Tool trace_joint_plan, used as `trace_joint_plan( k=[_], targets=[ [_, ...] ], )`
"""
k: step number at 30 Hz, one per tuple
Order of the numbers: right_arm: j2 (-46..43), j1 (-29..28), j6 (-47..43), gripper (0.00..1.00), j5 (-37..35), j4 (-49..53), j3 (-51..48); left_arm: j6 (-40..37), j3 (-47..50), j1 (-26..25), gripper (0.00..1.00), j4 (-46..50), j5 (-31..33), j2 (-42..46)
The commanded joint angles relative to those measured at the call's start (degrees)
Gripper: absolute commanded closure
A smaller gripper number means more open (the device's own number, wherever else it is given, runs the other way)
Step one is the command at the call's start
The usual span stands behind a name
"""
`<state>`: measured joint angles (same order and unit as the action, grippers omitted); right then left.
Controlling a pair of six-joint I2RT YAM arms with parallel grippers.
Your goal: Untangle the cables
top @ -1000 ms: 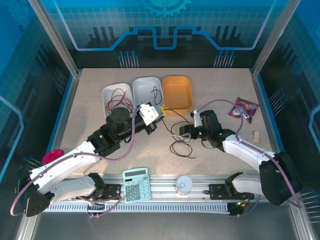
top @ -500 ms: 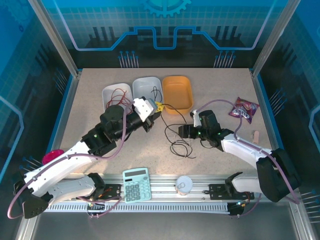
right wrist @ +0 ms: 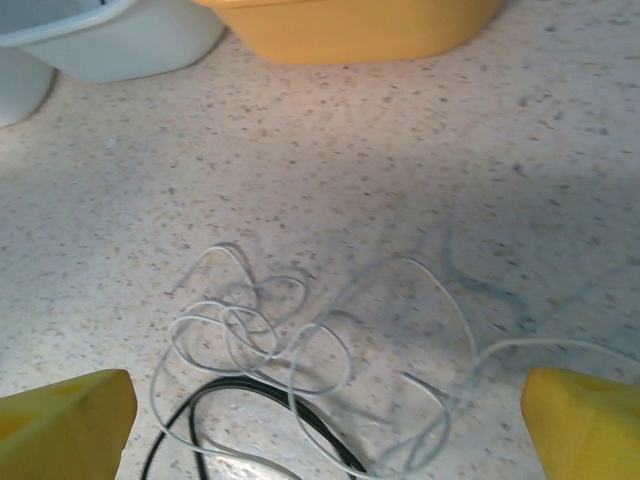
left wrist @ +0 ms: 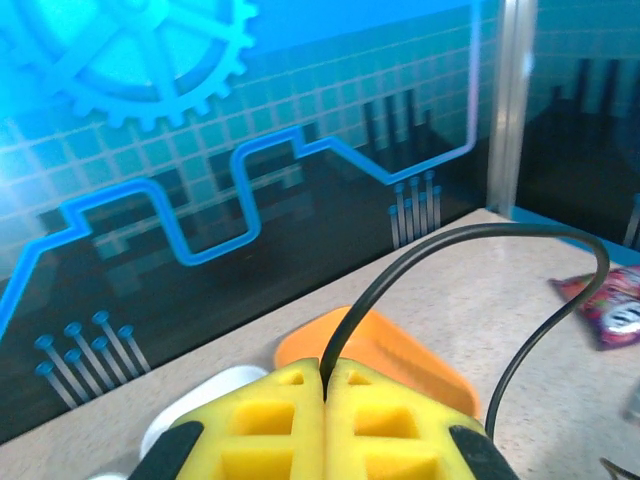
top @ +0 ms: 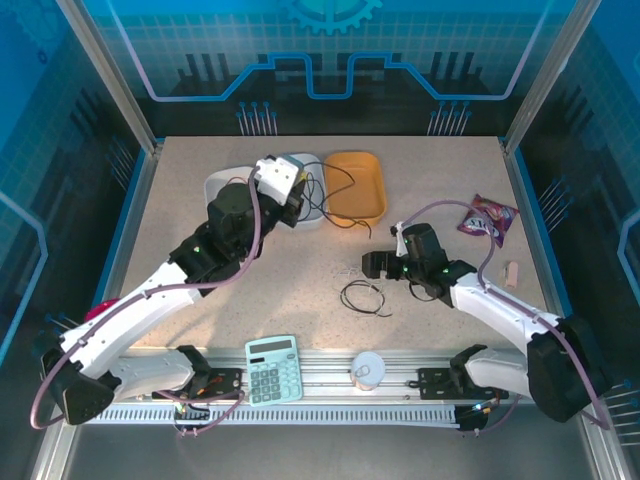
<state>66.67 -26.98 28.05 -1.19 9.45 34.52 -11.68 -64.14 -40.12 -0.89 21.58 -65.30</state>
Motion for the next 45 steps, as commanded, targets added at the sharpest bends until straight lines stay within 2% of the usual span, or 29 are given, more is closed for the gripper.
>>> trace_joint_plan(
  k=[1,11,18,23,29,34,39,45],
  targets=[
    [-3.3,0.5,0.4,0.0,-5.8,6.3,2.1,3.3,-3.3,2.5,1.0,1.2,5.1,-1.4],
    [-13.5,3.6,3.4,0.0,-9.8,10.8,0.4,12.9,-5.4,12.9,1.0,2.3,3.6,-9.2],
    [-20.9,8.6,4.3,0.0,-8.3,9.0,-3.2,12.0,-12.8,17.8,1.0,8.8,2.4,-19.5],
    [-24.9,9.5,4.6,0.0,-7.7,7.4,-5.2,11.7,-16.3,20.2,1.0,12.1,1.2,-24.6],
    [-29.1,9.9,5.8,0.0,-8.6,4.2,-8.5,7.9,-21.0,21.5,1.0,19.2,-1.8,-30.5],
    [-29.5,10.5,6.4,0.0,-9.6,7.1,-7.8,3.2,-22.5,21.8,1.0,23.5,-6.9,-33.1],
    [-27.9,10.7,6.7,0.0,-8.5,9.1,-6.3,-3.8,-26.3,21.9,1.0,27.9,-7.7,-37.7],
    [-25.6,10.9,7.5,0.0,-7.5,10.2,-5.0,-10.1,-30.0,22.5,1.0,28.4,-7.9,-43.5]
  ],
)
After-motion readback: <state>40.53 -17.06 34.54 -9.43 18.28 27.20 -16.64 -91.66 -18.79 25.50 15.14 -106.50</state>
